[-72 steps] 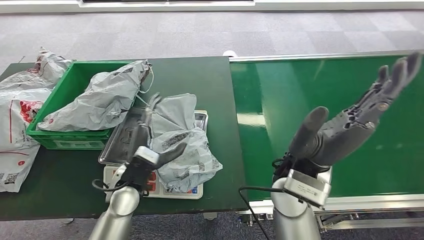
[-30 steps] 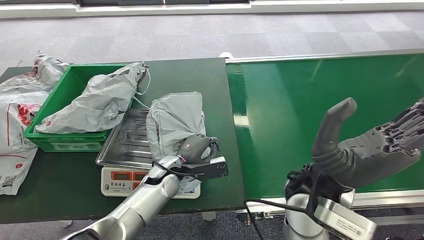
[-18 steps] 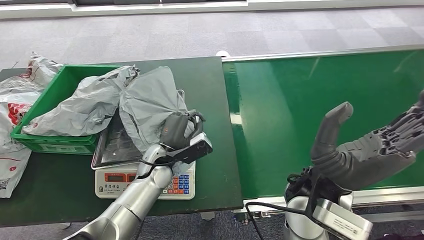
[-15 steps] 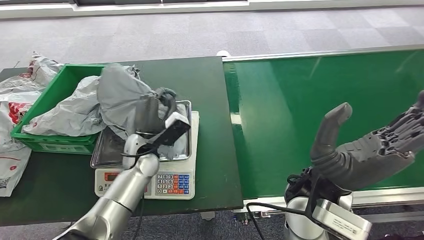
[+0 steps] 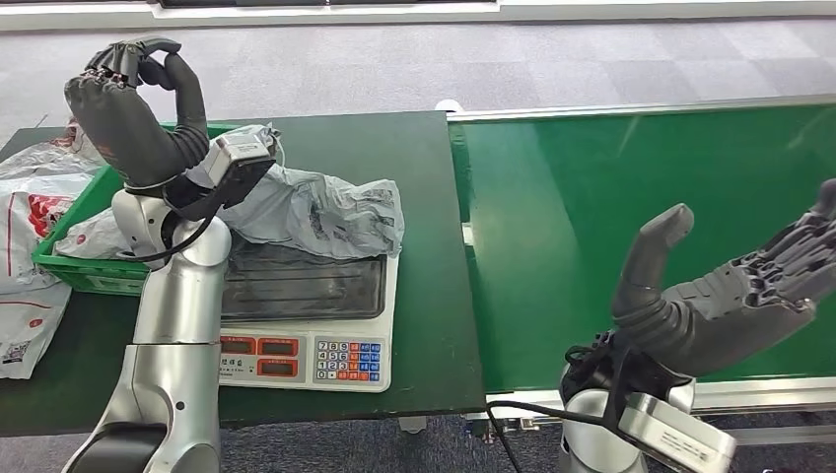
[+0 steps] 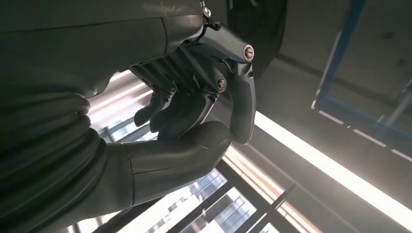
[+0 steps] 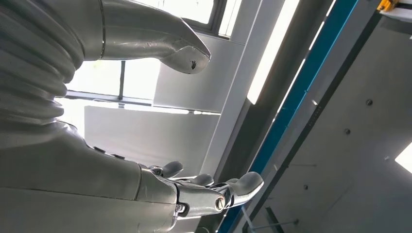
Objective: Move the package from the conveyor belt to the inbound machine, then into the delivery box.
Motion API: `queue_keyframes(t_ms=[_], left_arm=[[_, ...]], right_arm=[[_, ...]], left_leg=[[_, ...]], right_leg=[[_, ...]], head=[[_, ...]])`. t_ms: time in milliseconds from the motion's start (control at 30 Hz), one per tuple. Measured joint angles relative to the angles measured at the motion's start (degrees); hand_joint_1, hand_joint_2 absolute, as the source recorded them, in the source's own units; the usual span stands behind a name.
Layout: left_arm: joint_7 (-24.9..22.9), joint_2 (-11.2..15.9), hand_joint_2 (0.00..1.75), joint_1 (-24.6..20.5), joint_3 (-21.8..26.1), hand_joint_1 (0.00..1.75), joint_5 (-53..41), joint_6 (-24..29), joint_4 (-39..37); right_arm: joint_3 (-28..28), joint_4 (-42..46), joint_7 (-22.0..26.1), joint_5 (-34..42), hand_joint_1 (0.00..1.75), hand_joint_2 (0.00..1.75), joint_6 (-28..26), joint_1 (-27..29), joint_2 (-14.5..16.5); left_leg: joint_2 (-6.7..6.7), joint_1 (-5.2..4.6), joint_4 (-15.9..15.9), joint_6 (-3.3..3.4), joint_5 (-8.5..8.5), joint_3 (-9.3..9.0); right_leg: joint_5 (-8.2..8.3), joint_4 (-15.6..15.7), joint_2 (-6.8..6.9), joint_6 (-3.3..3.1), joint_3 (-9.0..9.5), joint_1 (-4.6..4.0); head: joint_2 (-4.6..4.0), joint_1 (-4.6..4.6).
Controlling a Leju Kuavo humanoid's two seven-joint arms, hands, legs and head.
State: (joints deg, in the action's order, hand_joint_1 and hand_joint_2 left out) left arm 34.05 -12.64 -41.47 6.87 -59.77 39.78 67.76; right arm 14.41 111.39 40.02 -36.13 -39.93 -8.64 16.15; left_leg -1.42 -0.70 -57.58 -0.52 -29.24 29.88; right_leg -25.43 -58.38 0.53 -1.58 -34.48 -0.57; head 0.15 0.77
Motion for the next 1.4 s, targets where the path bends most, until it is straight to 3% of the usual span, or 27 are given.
queue_keyframes(t_ms=[200,333,433,567,600,667,800,900,1067,1200,1300,1400], left_arm=[[4.7,-4.0,1.75,-1.1,7.5,1.71,-4.8,0.0,3.0],[2.1,-5.0,1.75,-4.0,11.1,1.69,-13.1,0.0,-1.5],[1.5,-5.2,1.75,-5.0,12.1,1.69,-14.5,0.0,-4.5],[1.1,-5.4,1.75,-6.0,12.8,0.00,-14.6,-0.3,-7.0],[0.6,-5.4,1.75,-6.4,12.8,0.00,-14.7,-1.2,-8.1],[-0.6,-5.4,1.75,-8.0,12.0,0.00,-15.2,-8.4,-12.6],[-0.9,-5.1,1.75,-10.1,3.8,0.00,-19.5,-41.1,-24.3],[0.5,-5.0,1.75,-10.2,-2.9,0.00,-21.7,-55.1,-32.4],[5.2,-3.4,1.75,-10.8,-10.0,0.00,-20.0,-69.7,-41.0],[5.9,-0.8,1.75,-11.3,-15.6,0.00,-9.8,-76.9,-42.1],[6.0,2.2,1.75,-12.0,-21.4,0.00,0.8,-79.8,-41.5],[6.0,4.8,1.75,-12.7,-26.0,0.00,6.1,-79.3,-41.1]], right_arm=[[0.1,-0.2,0.0,0.0,0.00,1.75,0.0,0.0,0.0],[0.0,-0.3,0.0,-0.8,0.00,1.75,0.0,-0.1,0.1],[0.0,-0.3,0.0,-0.9,0.00,1.75,0.0,-0.1,0.1],[0.0,-0.3,0.0,-1.0,0.00,1.75,0.0,-0.1,0.1],[0.0,-0.3,0.0,-1.0,0.00,1.75,0.0,0.0,0.1],[-0.1,-0.3,0.0,-0.5,0.00,1.75,0.0,0.0,0.0],[-0.2,-0.4,0.0,1.3,0.00,1.75,0.0,-0.1,-0.1],[-0.2,-0.8,0.0,1.8,0.00,1.75,0.0,-0.1,-0.1],[-0.2,-1.9,0.0,2.1,0.00,1.75,0.0,-0.3,-0.2],[-0.2,-2.6,0.0,2.2,0.00,1.75,0.0,-0.4,-0.2],[-0.2,-3.1,0.0,2.1,0.00,1.75,0.0,-0.4,-0.2],[-0.2,-3.4,0.0,1.7,0.00,1.75,0.0,-0.4,-0.2]], left_leg=[[0.03,-0.03,0.0,0.05,-0.03,0.00],[0.16,-0.04,0.0,0.06,-0.02,0.00],[0.11,-0.03,0.0,0.06,0.00,-0.02],[0.14,-0.04,0.0,0.07,0.01,-0.03],[0.15,-0.04,0.0,0.07,0.02,-0.03],[0.24,-0.05,0.0,0.08,0.02,-0.03],[0.36,-0.09,-0.1,0.14,0.05,0.05],[-0.05,-0.14,-0.1,0.20,0.03,0.08],[-0.12,-0.18,-0.1,0.26,-0.01,0.08],[0.03,-0.13,0.0,0.24,0.06,0.13],[0.01,-0.11,0.0,0.23,0.10,0.13],[0.04,-0.11,0.0,0.21,0.13,0.13]], right_leg=[[0.00,0.0,0.05,0.00,-0.01,0.03],[0.00,0.0,0.18,0.01,0.03,0.03],[0.01,0.0,0.16,0.01,0.03,0.03],[0.00,0.0,0.18,0.01,0.01,0.02],[0.00,0.0,0.19,0.01,0.00,0.02],[0.00,0.0,0.25,0.01,0.00,0.01],[0.02,0.0,0.36,0.05,0.07,0.08],[0.12,0.0,0.02,0.15,-0.03,0.16],[0.12,0.0,-0.04,0.18,-0.09,0.17],[0.11,0.0,0.08,0.17,-0.09,0.13],[0.13,0.0,0.08,0.17,-0.09,0.10],[0.13,0.0,0.09,0.16,-0.09,0.10]], head=[[0.00,0.02],[0.00,0.01],[0.00,0.00],[0.00,0.01],[0.00,0.01],[0.00,0.02],[0.00,0.00],[0.00,-0.01],[0.00,0.01],[0.00,0.00],[0.00,0.00],[0.00,0.00]])
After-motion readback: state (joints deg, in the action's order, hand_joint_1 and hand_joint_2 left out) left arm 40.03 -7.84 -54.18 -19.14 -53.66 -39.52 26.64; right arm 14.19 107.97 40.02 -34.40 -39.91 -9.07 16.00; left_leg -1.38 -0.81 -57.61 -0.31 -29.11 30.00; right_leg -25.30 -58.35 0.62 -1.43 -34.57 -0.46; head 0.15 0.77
